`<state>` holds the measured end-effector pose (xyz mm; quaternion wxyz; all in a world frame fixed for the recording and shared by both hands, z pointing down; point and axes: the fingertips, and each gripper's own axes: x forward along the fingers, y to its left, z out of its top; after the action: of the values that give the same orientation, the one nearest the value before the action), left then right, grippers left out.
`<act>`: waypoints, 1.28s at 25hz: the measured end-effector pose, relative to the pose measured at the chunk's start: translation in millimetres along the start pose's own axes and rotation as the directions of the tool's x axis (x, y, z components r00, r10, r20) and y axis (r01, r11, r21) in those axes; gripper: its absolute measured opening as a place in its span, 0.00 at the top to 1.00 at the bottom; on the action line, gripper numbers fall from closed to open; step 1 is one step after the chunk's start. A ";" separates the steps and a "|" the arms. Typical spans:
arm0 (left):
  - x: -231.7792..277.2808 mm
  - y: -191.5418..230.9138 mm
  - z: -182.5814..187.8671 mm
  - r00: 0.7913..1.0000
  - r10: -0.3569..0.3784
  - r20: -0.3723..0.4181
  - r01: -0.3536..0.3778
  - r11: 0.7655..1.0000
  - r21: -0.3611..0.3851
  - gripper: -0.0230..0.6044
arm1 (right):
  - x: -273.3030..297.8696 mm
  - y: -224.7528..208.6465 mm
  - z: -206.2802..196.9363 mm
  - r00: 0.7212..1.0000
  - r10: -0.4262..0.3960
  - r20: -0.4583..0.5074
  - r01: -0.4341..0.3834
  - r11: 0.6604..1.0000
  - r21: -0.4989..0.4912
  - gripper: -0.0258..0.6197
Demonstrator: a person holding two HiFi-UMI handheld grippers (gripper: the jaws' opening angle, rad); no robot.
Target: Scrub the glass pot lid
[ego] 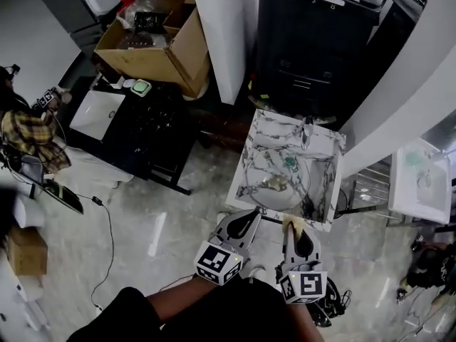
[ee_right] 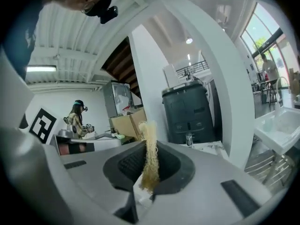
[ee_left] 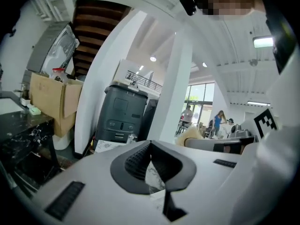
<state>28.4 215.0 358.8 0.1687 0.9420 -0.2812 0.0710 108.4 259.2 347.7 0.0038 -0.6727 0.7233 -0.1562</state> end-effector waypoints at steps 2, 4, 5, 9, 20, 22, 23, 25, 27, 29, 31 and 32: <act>-13.2 -38.9 3.6 0.998 -0.013 0.058 0.012 1.000 0.006 0.94 | -32.3 -0.8 9.6 0.999 0.001 0.038 -0.001 1.000 -0.022 0.87; -27.7 -71.4 0.8 0.996 -0.007 0.090 0.005 1.000 0.029 0.94 | -60.6 -1.5 12.6 0.998 0.004 0.055 -0.002 0.999 -0.036 0.87; -36.6 -84.6 -2.9 0.995 -0.001 0.096 -0.003 0.999 0.039 0.94 | -74.2 -0.6 10.8 0.998 0.006 0.058 -0.004 0.999 -0.034 0.87; -71.3 -125.4 -7.4 0.994 -0.002 0.105 -0.008 0.995 0.098 0.94 | -119.2 9.9 7.0 0.998 0.025 0.057 -0.022 0.998 -0.059 0.87; -123.5 -146.7 1.9 0.985 0.013 0.173 -0.038 0.989 0.146 0.94 | -166.4 50.4 17.4 0.997 0.011 0.076 0.000 0.988 -0.152 0.88; -132.6 -146.8 4.6 0.983 0.014 0.184 -0.040 0.990 0.137 0.94 | -167.7 57.2 19.9 0.997 0.003 0.083 0.010 0.986 -0.167 0.87; -136.8 -145.9 4.8 0.983 0.018 0.185 -0.043 0.990 0.132 0.94 | -168.6 60.4 19.5 0.997 -0.003 0.082 0.017 0.986 -0.168 0.88; -143.2 -145.5 4.1 0.982 0.019 0.189 -0.043 0.991 0.125 0.94 | -171.1 68.1 17.9 0.997 -0.003 0.073 0.015 0.984 -0.175 0.88; -146.8 -149.6 2.4 0.980 0.005 0.198 -0.030 0.992 0.124 0.94 | -174.4 74.2 17.7 0.998 0.009 0.065 0.004 0.980 -0.198 0.88; -150.8 -154.0 1.1 0.979 -0.007 0.203 -0.019 0.992 0.126 0.94 | -178.3 77.4 19.1 0.998 0.013 0.064 0.001 0.976 -0.220 0.88; -155.0 -155.4 2.4 0.977 -0.008 0.214 -0.019 0.992 0.126 0.94 | -181.5 80.2 20.0 0.998 0.009 0.070 0.007 0.973 -0.229 0.88; -156.6 -155.3 1.4 0.976 -0.008 0.216 -0.019 0.992 0.124 0.94 | -182.8 81.9 19.3 0.997 0.007 0.072 0.010 0.973 -0.229 0.88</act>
<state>-15.8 415.6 278.6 0.0776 0.9520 -0.2956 -0.0141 50.4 436.7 273.1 -0.0479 -0.6744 0.7353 -0.0471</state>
